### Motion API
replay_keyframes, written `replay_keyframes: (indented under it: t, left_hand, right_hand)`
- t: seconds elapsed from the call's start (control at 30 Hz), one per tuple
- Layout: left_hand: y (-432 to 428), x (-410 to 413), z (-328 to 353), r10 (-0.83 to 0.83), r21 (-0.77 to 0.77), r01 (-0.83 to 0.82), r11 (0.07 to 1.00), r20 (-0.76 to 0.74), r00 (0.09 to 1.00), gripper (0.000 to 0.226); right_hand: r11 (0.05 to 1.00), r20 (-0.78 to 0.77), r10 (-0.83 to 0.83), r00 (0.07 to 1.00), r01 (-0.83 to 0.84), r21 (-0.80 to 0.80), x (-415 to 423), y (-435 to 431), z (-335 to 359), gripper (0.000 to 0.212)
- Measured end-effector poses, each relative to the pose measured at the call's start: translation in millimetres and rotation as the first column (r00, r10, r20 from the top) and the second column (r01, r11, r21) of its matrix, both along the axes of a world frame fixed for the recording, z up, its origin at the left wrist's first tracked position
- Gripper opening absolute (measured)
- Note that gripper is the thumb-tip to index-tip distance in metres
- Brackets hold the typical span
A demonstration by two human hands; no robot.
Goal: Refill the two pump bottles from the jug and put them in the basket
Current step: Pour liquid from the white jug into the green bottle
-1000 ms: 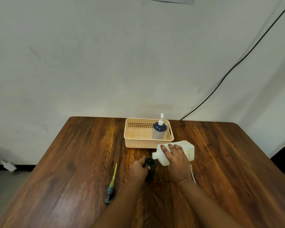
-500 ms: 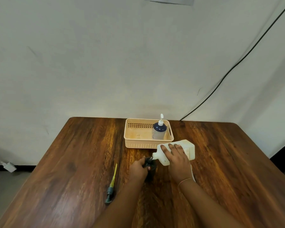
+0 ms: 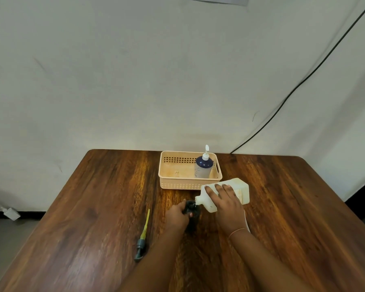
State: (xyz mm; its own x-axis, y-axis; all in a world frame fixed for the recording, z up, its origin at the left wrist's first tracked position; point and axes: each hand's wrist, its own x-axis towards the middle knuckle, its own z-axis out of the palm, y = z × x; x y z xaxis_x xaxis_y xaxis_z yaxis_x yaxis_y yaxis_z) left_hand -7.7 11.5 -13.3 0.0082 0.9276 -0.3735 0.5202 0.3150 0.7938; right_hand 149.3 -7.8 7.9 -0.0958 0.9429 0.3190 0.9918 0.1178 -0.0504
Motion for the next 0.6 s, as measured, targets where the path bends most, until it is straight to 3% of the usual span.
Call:
replay_keyframes:
  t: [0.6]
  left_hand:
    - [0.7, 0.1, 0.5, -0.004, -0.006, 0.004, 1.000, -0.014, 1.000, 0.056]
  right_hand:
    - [1.000, -0.011, -0.002, 1.000, 0.002, 0.013, -1.1, 0.4, 4.5, 0.078]
